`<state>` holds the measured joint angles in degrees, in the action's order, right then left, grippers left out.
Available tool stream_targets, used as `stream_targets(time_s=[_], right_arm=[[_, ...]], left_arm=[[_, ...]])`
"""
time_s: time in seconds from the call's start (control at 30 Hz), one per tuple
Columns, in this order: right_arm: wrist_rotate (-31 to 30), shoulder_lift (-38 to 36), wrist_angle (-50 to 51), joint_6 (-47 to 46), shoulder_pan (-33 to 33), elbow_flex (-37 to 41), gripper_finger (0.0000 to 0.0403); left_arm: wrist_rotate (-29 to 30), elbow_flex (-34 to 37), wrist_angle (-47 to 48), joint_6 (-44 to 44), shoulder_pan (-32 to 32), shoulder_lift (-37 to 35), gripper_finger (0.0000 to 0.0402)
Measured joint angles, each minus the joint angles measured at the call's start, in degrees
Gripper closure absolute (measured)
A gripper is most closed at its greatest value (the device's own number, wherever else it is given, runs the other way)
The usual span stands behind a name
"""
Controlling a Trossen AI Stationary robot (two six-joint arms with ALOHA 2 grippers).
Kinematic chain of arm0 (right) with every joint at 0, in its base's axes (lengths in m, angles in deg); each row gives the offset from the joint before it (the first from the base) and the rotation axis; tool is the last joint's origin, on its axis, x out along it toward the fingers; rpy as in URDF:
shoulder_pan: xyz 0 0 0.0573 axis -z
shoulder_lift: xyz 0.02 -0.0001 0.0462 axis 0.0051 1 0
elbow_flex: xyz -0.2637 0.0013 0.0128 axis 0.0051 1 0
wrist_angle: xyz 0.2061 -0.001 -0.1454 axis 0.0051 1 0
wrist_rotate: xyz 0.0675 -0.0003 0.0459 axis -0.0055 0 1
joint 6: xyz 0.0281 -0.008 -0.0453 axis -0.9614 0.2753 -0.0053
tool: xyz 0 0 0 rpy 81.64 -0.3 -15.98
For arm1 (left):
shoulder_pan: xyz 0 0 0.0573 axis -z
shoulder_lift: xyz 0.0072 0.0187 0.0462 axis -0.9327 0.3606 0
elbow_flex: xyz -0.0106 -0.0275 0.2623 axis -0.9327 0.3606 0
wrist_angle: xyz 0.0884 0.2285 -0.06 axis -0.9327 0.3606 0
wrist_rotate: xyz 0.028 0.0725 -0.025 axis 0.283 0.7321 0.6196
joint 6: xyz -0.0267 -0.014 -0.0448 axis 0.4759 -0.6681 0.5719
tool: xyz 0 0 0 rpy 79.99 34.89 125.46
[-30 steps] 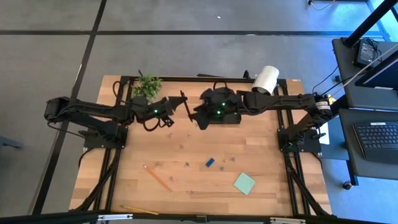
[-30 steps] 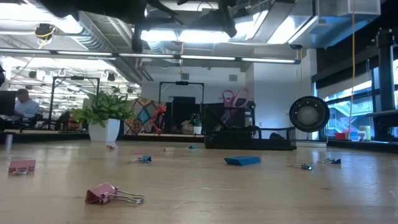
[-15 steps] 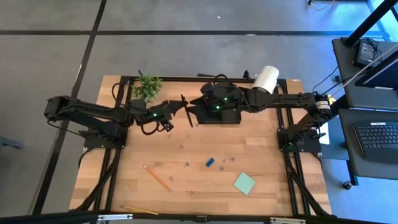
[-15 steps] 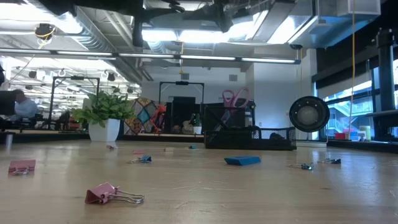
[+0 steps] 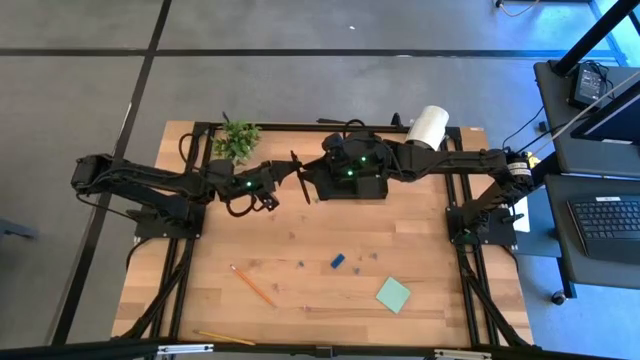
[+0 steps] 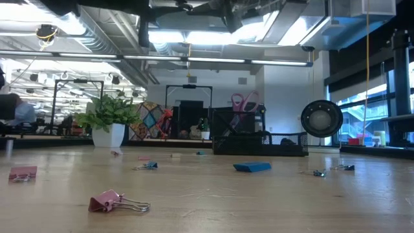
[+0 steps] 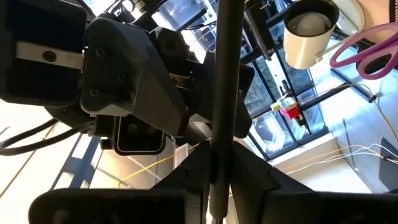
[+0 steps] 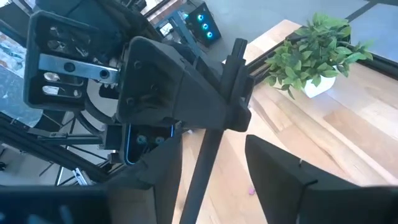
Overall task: Pick and place office supplies into organizer
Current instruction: Put the black pen into the black desk organizer
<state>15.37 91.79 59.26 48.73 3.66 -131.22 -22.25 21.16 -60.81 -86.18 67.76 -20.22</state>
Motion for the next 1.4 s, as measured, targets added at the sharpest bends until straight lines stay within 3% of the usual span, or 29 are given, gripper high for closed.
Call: stream_targets(time_s=[0.5,1.03,1.4], right_arm=[[0.03,1.14,-2.97,0.20,-0.10,-0.04,0.0238],[1.40,1.14,-2.62,1.36,-0.07,-0.02,0.0352],[1.86,1.09,-2.44,0.10,-0.07,0.00,0.0358]], left_arm=[[-0.07,-0.02,-3.34,2.77,0.00,0.00,0.0358],[0.17,-0.02,-2.26,-3.11,-0.02,0.00,0.0358],[0.15,-0.02,-2.19,-2.77,0.00,-0.02,0.0358]])
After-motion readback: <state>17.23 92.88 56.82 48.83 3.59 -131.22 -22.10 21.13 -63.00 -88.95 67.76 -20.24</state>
